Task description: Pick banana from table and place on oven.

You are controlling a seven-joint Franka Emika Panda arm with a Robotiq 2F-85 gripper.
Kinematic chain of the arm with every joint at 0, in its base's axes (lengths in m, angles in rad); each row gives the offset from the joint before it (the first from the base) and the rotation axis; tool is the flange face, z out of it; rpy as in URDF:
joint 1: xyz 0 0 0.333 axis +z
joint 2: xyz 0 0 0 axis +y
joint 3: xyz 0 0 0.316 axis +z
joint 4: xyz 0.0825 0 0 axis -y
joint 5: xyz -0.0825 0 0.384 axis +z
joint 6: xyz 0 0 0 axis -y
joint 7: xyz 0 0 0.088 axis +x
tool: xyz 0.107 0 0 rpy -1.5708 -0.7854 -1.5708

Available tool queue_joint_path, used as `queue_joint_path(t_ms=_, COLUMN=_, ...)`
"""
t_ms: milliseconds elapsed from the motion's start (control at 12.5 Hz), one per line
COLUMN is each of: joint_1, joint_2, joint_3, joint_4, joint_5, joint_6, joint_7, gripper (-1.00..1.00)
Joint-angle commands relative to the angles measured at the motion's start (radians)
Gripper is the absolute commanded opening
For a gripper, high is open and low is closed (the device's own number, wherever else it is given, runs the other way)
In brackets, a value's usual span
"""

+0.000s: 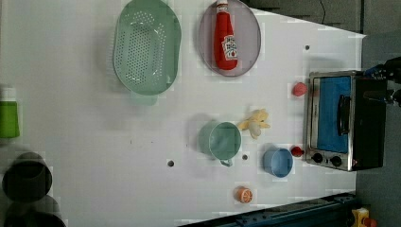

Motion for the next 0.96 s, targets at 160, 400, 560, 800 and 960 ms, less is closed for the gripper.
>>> queue_joint_path(t_ms=160, joint_1=-0.042, joint_2=-0.468, joint_3=-0.037, joint_4=-0.301, joint_5=-0.011, joint_6=-0.168, joint_7=0.061, gripper=0.81)
queue_joint_path(t_ms=400, joint_1=-0.041, joint_2=-0.459, joint_3=-0.037, joint_4=-0.308, joint_5=-0.011, joint_6=-0.164, joint_7=0.061, gripper=1.0)
queue_joint_path(t_ms=560, joint_1=-0.038, joint_2=-0.421, joint_3=-0.036, joint_4=-0.311, joint_5=-0.011, joint_6=-0.153, joint_7=0.061, gripper=1.0)
queue_joint_path(t_ms=800, joint_1=-0.037, joint_2=-0.302, joint_3=-0.036, joint_4=-0.327, joint_5=-0.011, joint_6=-0.062, joint_7=0.061, gripper=1.0)
queue_joint_path(t_ms=960, joint_1=-0.037, joint_2=-0.199, joint_3=-0.036, joint_4=-0.334, joint_5=-0.011, joint_6=0.033, joint_7=0.061, gripper=1.0)
